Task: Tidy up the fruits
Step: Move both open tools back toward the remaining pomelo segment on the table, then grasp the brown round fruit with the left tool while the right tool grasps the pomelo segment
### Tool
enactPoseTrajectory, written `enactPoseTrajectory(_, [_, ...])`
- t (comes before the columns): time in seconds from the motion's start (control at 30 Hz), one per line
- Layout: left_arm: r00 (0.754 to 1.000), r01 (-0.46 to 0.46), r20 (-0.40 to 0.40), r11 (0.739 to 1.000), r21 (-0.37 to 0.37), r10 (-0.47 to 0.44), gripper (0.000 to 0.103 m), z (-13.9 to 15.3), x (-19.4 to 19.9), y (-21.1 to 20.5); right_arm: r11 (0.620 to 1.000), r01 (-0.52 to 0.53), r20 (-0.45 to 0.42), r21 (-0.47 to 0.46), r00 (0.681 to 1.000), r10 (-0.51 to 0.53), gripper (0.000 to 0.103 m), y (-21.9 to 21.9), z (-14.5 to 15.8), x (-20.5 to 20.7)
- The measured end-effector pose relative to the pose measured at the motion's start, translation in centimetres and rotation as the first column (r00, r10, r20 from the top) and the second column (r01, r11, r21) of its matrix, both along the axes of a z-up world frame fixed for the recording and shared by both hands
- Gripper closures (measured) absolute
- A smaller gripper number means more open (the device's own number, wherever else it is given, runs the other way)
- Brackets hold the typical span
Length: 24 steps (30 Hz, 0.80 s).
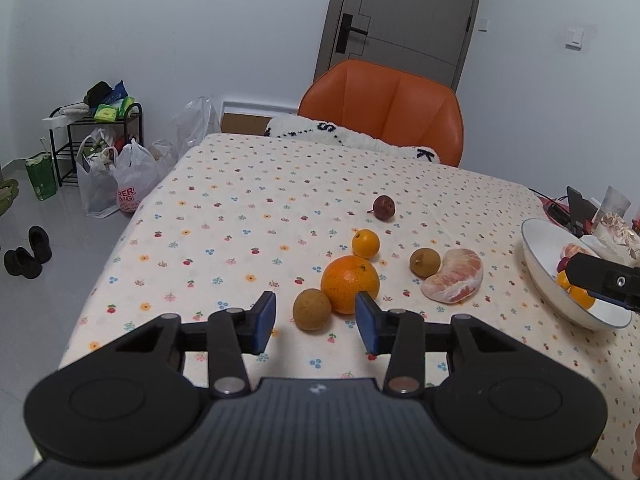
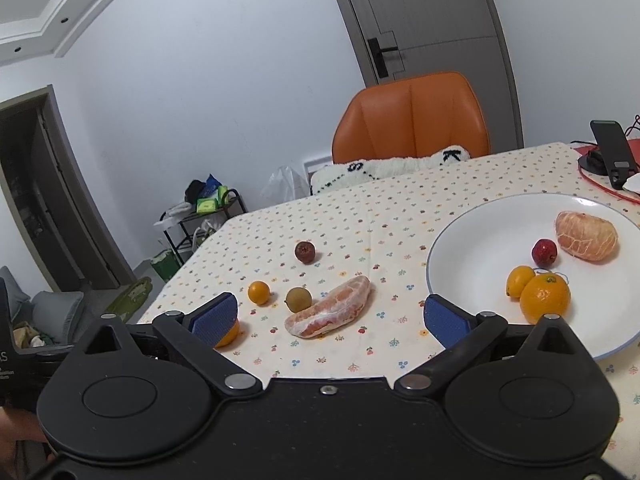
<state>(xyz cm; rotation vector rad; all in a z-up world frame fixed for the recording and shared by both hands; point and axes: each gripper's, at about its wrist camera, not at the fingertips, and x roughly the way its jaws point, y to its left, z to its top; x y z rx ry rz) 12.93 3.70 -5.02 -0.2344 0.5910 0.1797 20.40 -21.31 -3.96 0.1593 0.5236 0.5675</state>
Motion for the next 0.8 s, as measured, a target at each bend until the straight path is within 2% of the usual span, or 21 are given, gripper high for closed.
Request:
enactPoseTrajectory(0.2, [1.000,0.012,-0.016,1.000,-0.015,-0.013,0.061,-1.1,1.0,0.4,1.000,-0.001,-0.027,-0.027,1.000,0.000,0.008,1.2,-0.6,1.0])
enactPoseTrajectory(0.3, [0.999,0.024,-0.024,0.999,-0.025,-0.024,0.067,-1.5,1.5,0.5,0.999,-0.004,-0.036,-0.047,0.999,0.003,0.008,2.2,-1.0,1.6])
enactPoseTrajectory(0.37, [0.999,0.034,-0.033,0.999,-0.025,-0.035,0.080,-1.8,1.8,0.5,0.998,-0.002,-0.047,-0.058,0.999,0.000,0.008,2.9,-1.3,2.2])
enactPoseTrajectory(0.4, [0.999,0.031,-0.035,0.999,-0.024,-0.032,0.081,-1.8,1.8,0.6,0.998,-0.002,-0.051,-0.063,0.999,-0.002,0.008,3.2,-1.5,2.5])
enactPoseTrajectory(0.8, [1.000,0.003,-0.006,0.999,-0.036,-0.004,0.081,-0.7,1.3,2.4,0.993,-0.011,-0.087,-0.119,0.996,0.001,0.008,6.4,-3.0,4.8])
